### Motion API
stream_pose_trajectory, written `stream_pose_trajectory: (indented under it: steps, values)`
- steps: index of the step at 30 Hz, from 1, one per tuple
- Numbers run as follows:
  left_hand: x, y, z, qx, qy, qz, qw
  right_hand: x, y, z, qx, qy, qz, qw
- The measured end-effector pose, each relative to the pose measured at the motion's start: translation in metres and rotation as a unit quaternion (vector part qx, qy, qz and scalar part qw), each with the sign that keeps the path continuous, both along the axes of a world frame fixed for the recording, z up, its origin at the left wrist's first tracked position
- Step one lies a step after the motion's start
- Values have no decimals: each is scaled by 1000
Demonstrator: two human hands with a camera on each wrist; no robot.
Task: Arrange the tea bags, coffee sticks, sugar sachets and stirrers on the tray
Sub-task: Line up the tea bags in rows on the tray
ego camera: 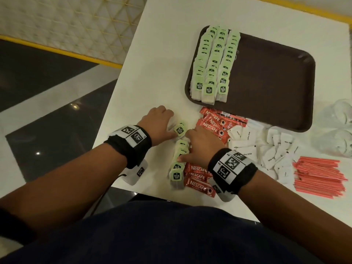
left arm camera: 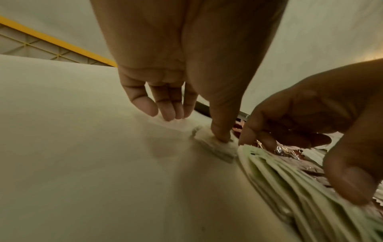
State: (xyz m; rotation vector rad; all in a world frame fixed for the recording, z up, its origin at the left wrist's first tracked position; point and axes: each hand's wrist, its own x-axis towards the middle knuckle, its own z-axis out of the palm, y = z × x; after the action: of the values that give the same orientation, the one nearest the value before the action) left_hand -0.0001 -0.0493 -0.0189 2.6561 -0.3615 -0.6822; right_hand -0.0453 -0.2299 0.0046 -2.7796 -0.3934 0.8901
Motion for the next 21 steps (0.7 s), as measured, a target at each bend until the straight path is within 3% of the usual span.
stream_pose_trajectory:
  steps: [14, 21]
  values:
    - [4, -3, -4, -62, 29, -1, 998, -4, 14, 2, 17, 7, -39, 999]
    - [5, -1, -5, -89, 63, 31, 994, -1, 9, 6, 99, 10, -91, 991]
